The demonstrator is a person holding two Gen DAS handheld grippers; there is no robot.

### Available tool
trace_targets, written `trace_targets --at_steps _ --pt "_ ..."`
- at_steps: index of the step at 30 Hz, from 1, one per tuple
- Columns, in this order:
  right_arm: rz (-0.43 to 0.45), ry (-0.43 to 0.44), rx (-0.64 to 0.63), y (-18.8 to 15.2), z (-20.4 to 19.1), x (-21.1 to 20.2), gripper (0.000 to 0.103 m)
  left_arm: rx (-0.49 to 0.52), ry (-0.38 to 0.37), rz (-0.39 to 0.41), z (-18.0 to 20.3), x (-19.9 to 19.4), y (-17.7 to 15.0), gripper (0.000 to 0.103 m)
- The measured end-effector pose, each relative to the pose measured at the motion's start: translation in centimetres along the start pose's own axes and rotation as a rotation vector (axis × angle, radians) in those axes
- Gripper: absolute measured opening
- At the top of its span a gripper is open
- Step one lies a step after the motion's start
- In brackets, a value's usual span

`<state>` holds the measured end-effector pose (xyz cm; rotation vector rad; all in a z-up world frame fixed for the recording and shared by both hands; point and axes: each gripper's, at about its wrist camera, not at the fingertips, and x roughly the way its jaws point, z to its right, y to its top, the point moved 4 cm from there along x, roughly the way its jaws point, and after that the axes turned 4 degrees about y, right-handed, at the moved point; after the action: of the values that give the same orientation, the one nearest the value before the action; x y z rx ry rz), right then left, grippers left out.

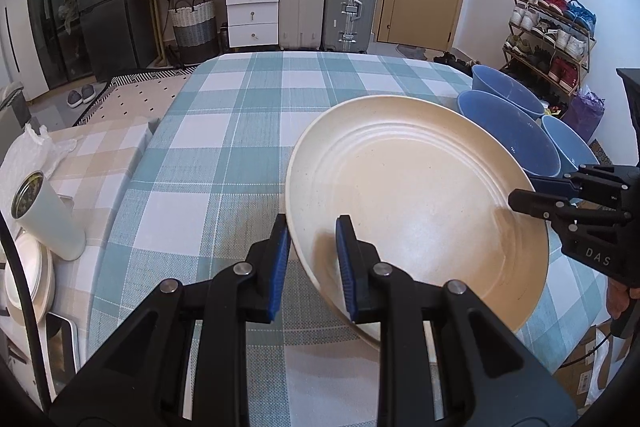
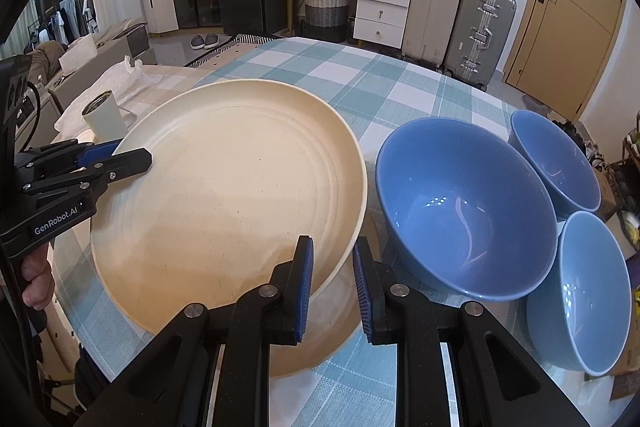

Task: Organize plates and bowls
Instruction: 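Lower the cream plates onto the tablecloth with both tools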

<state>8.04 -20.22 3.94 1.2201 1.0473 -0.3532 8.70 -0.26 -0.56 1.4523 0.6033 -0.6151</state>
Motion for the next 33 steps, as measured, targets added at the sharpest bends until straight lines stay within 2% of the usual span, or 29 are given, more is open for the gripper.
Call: trace_targets --at_steps 33 --pt "-0.032 -0.019 0.029 -3.0 0.6 0.5 0.021 0.093 0.05 -0.023 2.8 1.9 -2.8 0.02"
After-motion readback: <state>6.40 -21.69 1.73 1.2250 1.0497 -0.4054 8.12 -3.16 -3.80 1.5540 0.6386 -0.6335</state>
